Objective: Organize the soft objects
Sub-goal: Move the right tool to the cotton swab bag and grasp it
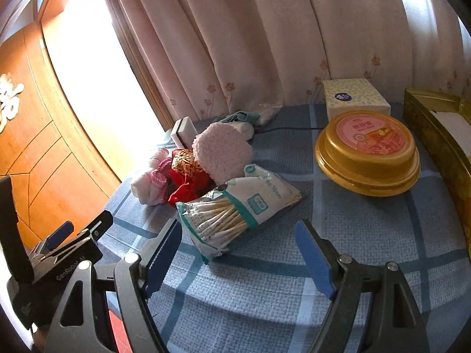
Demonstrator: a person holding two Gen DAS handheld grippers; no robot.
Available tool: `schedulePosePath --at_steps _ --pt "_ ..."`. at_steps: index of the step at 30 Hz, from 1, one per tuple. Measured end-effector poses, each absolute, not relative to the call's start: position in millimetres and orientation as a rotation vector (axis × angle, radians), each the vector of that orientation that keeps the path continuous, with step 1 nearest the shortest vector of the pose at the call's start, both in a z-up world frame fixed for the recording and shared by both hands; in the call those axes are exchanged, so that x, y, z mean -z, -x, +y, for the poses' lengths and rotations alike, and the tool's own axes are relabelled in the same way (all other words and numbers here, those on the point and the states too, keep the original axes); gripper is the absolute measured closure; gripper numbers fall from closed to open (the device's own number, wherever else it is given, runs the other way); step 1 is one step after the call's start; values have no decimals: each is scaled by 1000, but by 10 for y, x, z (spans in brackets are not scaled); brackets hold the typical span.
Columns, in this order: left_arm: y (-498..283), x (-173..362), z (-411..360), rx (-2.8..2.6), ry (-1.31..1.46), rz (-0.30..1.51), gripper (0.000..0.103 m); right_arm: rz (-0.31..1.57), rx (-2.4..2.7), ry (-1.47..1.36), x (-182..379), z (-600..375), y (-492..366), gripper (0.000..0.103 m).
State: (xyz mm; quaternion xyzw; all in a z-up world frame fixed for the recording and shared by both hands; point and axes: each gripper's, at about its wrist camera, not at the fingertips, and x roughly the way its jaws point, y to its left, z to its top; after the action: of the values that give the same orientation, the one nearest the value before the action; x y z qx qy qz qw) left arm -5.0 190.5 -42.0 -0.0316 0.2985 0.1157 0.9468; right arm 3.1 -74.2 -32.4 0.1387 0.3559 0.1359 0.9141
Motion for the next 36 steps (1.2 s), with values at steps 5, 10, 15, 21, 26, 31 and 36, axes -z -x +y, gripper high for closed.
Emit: schedulePosePath --at_steps 5,10,15,21,26,31,36 --pt "8 416 1921 -248 52 607 0 771 -276 -331 372 -746 -94 22" --pt "-53 409 1992 -258 63 614 0 839 -245 -389 459 -699 -243 22" --pt "-86 381 2014 -261 49 613 1 887 -229 -454 541 -612 -405 22" --pt "-184 352 2027 -260 48 618 0 911 -228 -538 574 -556 -591 22" --pt "-263 351 2077 -273 52 634 1 901 -206 -506 588 -486 -681 22" --pt "-391 363 2112 -262 61 660 1 898 -199 -355 571 -344 -730 26" --pt "-477 316 2095 -255 63 654 0 915 -268 -287 575 -337 -797 39"
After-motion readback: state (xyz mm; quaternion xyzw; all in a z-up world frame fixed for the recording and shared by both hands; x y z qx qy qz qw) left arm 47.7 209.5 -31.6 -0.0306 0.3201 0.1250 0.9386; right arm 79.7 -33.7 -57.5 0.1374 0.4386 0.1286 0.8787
